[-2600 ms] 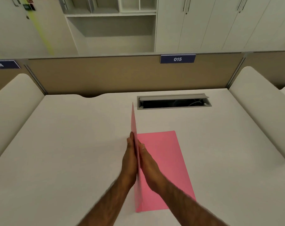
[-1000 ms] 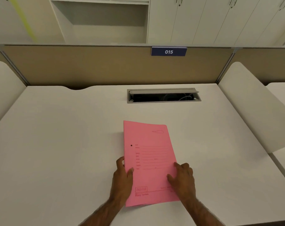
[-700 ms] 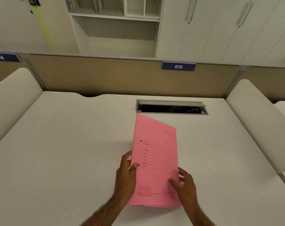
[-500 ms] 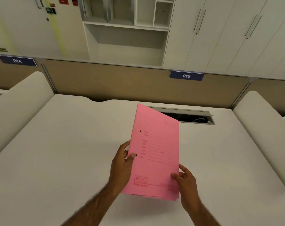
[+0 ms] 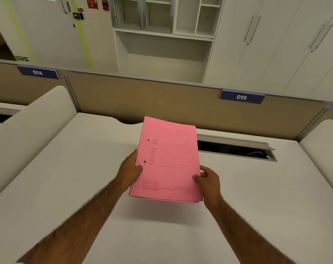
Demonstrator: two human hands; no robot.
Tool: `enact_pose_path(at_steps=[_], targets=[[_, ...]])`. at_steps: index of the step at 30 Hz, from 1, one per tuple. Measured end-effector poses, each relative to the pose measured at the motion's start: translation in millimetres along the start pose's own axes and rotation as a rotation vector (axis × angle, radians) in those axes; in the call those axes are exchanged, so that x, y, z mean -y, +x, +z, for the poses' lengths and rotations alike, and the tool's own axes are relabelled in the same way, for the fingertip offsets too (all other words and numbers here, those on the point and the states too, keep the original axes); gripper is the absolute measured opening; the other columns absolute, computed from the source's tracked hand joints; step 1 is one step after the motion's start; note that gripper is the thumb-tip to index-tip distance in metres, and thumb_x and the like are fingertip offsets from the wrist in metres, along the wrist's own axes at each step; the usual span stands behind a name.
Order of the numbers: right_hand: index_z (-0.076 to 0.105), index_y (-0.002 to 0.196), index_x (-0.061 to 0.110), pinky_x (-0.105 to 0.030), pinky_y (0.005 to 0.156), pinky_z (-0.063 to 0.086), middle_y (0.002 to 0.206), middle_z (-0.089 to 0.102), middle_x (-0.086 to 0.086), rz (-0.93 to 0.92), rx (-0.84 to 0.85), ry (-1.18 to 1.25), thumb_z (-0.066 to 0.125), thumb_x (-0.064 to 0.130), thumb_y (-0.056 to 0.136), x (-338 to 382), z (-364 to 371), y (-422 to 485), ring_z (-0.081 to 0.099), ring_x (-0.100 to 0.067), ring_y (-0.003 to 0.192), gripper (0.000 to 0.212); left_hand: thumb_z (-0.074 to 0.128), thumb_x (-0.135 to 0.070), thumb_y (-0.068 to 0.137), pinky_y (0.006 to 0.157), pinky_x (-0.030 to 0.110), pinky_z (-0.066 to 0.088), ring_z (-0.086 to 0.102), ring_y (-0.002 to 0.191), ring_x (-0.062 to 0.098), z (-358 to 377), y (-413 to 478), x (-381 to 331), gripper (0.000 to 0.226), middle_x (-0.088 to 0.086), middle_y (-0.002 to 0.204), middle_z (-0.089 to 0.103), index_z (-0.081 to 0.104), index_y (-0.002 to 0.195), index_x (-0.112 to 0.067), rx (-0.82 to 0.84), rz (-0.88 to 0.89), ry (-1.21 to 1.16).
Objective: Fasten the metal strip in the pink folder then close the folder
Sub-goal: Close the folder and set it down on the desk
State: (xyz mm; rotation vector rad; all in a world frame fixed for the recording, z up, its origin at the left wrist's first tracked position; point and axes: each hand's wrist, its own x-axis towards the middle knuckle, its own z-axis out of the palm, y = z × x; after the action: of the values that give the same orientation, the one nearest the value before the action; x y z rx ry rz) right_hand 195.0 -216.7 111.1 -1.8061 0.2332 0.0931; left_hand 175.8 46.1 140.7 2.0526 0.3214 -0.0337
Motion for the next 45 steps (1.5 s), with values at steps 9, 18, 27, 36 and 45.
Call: enact_pose_path(at_steps=[9, 18, 27, 36, 45], targets=[[0.060, 0.133, 0.010, -0.047, 0.086, 0.061, 0.116, 0.072, -0.011, 0.013, -0.002, -0.136, 0.058, 0.002, 0.091, -17.3, 59.2, 86.8, 0.072, -0.029, 0.093, 0.042, 0.048, -0.010, 0.100, 0.069, 0.030, 0.054, 0.069, 0.092, 0.026, 9.0, 85.1, 48.1, 0.028, 0.006, 0.113, 0.071, 0.056, 0.125, -0.020, -0.049, -0.064, 0.120], [0.069, 0.119, 0.011, -0.041, 0.084, 0.061, 0.114, 0.074, -0.007, -0.013, 0.019, -0.262, 0.056, 0.004, 0.090, -29.1, 94.9, 144.3, 0.071, -0.028, 0.093, 0.032, 0.044, -0.010, 0.102, 0.065, 0.024, 0.050, 0.062, 0.086, 0.021, 17.6, 149.9, 78.9, 0.037, 0.004, 0.114, 0.069, 0.052, 0.137, -0.018, -0.114, -0.047, 0.286], [0.068, 0.117, 0.010, -0.012, 0.053, 0.043, 0.115, 0.072, -0.008, -0.009, 0.012, -0.371, 0.053, 0.005, 0.093, -30.6, 108.7, 165.9, 0.064, -0.020, 0.081, 0.029, 0.043, -0.008, 0.101, 0.092, 0.043, 0.057, 0.063, 0.112, 0.035, 25.8, 170.2, 84.6, 0.049, 0.018, 0.129, 0.057, 0.042, 0.150, -0.006, -0.166, -0.116, 0.395], [0.059, 0.119, 0.011, -0.044, 0.094, 0.054, 0.121, 0.052, -0.011, -0.079, -0.021, -0.730, 0.047, 0.023, 0.097, -37.5, 120.9, 167.9, 0.055, -0.029, 0.111, 0.027, 0.050, -0.040, 0.102, 0.125, 0.044, 0.018, 0.009, 0.157, 0.032, 48.5, 169.4, 100.8, 0.080, 0.012, 0.171, 0.006, 0.006, 0.161, -0.008, -0.063, -0.096, 0.527], [0.003, 0.158, 0.017, -0.055, 0.122, -0.001, 0.168, 0.004, -0.004, -0.299, 0.190, -1.073, 0.011, 0.072, 0.093, -67.1, 116.7, 158.2, -0.001, -0.030, 0.154, 0.086, 0.021, -0.059, 0.102, 0.128, 0.041, -0.002, -0.008, 0.158, 0.027, 63.4, 164.4, 125.4, 0.082, 0.009, 0.171, -0.011, -0.012, 0.160, -0.011, -0.100, 0.072, 0.782]])
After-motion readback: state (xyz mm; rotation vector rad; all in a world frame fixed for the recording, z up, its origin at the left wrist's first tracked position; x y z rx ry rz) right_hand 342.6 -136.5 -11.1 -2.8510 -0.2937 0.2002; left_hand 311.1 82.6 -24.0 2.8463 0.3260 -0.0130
